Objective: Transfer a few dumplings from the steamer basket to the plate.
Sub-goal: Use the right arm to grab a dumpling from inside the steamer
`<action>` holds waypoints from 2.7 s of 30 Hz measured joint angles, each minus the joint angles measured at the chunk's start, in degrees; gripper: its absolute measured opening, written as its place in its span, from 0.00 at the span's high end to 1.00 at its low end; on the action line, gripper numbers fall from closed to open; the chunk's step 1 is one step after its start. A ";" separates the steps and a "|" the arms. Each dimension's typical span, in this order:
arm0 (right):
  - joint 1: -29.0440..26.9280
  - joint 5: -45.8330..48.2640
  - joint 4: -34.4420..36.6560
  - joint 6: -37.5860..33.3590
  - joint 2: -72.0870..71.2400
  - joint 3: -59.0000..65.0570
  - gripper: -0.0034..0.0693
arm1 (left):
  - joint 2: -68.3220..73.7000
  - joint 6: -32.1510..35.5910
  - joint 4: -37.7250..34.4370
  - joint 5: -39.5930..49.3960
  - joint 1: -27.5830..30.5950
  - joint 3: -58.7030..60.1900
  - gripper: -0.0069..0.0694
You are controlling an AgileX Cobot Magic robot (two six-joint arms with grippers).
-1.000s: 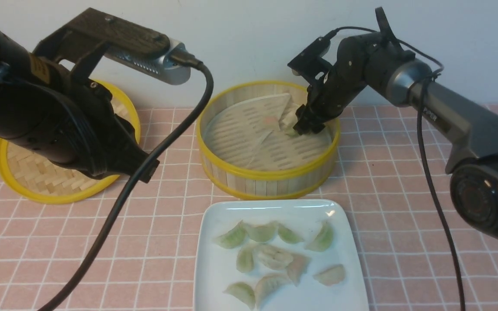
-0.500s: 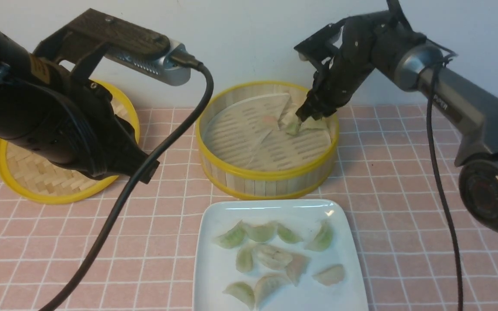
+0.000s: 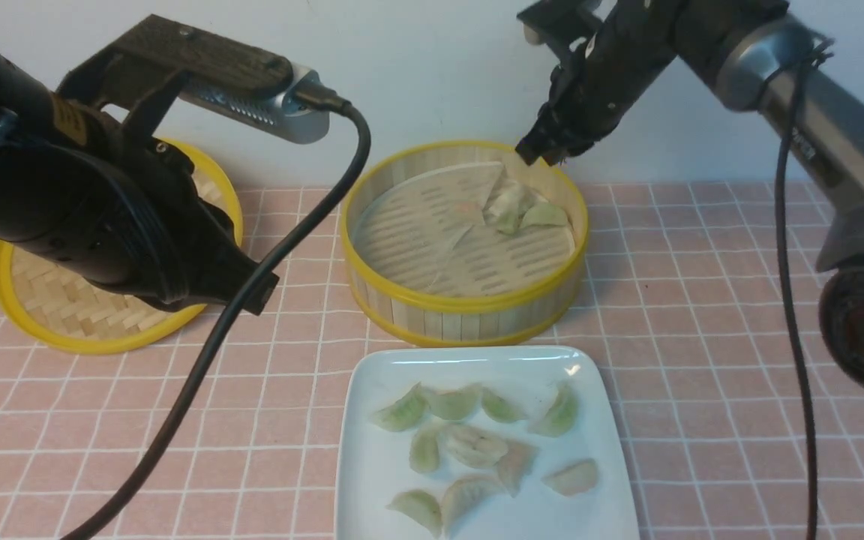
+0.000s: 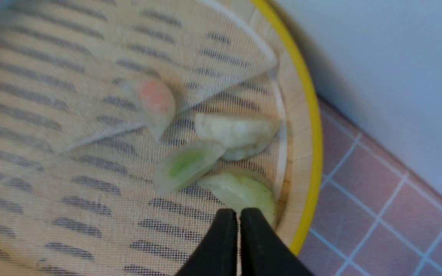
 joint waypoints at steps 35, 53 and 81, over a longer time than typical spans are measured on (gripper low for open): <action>3.05 0.07 -4.21 5.05 0.07 -11.05 0.97 | 0.05 0.00 2.79 1.64 0.00 0.00 0.89; 3.09 -7.41 -11.52 2.20 9.23 -3.31 0.38 | 0.05 0.00 2.79 3.89 0.00 0.00 0.89; 3.33 0.09 -11.38 3.89 12.67 -12.32 0.64 | 0.05 0.00 2.79 5.25 0.00 0.00 0.89</action>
